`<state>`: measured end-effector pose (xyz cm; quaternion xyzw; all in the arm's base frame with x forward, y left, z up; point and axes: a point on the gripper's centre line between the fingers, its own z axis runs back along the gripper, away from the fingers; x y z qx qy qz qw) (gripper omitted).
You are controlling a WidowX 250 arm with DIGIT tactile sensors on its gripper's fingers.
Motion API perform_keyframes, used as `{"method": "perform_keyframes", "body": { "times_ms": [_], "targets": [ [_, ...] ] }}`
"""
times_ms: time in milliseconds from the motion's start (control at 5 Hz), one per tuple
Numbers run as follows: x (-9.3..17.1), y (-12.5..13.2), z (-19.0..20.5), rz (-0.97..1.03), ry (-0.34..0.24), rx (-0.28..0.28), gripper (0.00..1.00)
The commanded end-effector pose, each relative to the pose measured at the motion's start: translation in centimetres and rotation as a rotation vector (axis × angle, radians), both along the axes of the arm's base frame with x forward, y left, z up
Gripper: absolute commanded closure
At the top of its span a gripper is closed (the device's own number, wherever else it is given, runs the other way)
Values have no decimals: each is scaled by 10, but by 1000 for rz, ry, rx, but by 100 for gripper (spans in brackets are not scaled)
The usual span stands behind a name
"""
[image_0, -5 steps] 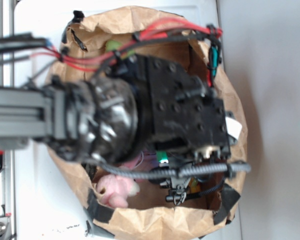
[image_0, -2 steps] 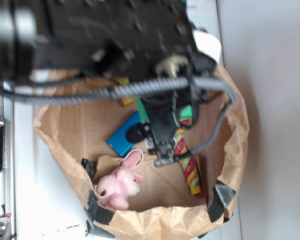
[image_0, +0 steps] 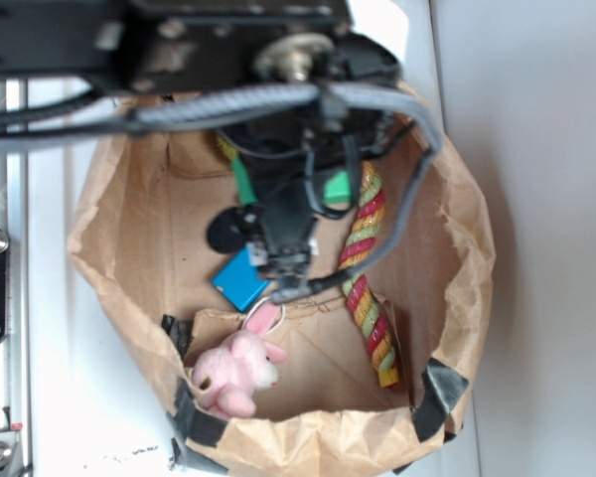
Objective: Grab the green block.
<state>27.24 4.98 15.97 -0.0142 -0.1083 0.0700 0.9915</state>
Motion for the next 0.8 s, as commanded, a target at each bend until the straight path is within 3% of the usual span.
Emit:
{"method": "perform_keyframes", "body": {
  "times_ms": [0,600],
  "targets": [
    [-11,2,37,-13,-114,23,100],
    [-7,-7,40,-21,-181,9,100]
  ]
}}
